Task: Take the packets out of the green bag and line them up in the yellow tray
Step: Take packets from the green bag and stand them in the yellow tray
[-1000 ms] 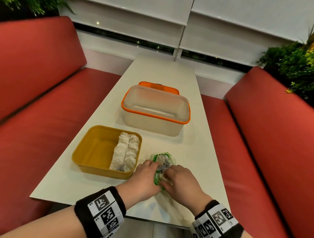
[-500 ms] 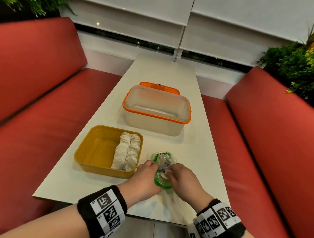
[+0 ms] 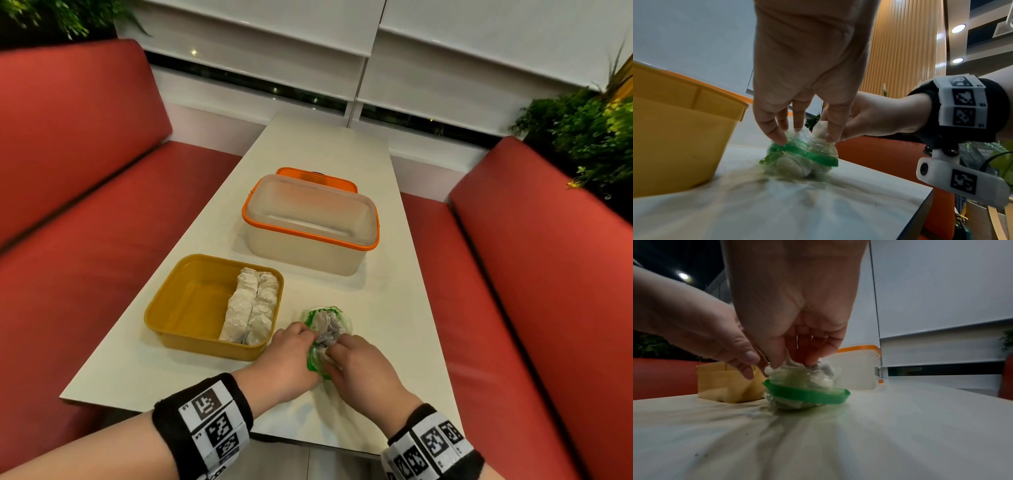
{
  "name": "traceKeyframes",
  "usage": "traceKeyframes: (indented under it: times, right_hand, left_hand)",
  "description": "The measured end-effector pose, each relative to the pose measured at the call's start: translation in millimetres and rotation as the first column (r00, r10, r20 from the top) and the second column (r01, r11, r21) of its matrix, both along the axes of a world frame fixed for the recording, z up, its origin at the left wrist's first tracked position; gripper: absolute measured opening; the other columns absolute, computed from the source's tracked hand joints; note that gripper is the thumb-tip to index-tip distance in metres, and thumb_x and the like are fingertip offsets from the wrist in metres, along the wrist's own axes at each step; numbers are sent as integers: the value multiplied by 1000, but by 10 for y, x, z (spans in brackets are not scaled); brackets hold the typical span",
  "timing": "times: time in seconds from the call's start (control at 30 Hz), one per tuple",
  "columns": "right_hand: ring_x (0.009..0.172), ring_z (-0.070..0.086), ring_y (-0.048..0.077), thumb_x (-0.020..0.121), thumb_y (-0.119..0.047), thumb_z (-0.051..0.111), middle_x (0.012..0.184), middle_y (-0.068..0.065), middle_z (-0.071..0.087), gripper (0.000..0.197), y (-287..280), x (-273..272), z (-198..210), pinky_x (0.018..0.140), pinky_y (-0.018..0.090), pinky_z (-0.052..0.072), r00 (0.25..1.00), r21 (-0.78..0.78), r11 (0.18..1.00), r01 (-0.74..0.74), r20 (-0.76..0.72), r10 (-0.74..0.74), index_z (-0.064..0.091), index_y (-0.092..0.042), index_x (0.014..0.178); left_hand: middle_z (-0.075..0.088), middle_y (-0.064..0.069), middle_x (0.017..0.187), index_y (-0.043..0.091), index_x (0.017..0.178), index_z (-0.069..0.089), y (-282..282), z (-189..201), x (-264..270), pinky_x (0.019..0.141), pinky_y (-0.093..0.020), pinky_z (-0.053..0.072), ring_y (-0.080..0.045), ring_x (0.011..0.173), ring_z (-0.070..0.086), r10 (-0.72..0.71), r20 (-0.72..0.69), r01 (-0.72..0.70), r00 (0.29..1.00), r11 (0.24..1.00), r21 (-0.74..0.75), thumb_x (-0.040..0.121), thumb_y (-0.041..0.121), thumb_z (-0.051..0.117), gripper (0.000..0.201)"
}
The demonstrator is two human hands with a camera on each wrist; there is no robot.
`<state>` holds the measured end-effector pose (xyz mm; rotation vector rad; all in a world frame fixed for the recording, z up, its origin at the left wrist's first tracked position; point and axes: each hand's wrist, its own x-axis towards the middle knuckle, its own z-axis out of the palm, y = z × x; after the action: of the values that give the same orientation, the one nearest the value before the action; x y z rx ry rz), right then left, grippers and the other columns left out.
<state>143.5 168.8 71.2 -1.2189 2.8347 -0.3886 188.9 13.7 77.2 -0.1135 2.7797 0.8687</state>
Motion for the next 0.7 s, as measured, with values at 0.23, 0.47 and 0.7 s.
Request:
traceKeyframes:
  times: [0.23,0.47,0.7]
  right_hand:
    - [78,59,28,86,-22,52,86,8,60,18,-15,-34,-19,64,33,44,998,-40,998,54,35,-53,64,-9,82]
    - [95,56,27,86,-36,56,104,8,58,32,-47,-33,-24,76,33,44,998,98,994,47,41,-51,63,-10,105]
    - [89,58,27,88,-32,54,101,8,58,28,-64,-14,-6,73,31,40,995,41,997,68,76,-71,64,-8,98]
  left_hand:
    - [34,0,140,18,140,39,2,-24,9,106,-27,32,-23,126,35,6,-20,-6,1000,1000,-5,80,37,63,67]
    - [36,0,140,17,137,42,9,-54,32,106,-28,35,-22,126,40,10,-9,-10,1000,1000,4,78,35,64,65]
    - [37,-1,140,15,136,43,2,-65,35,107,-28,35,-22,126,41,9,0,-9,1000,1000,-9,78,33,63,65]
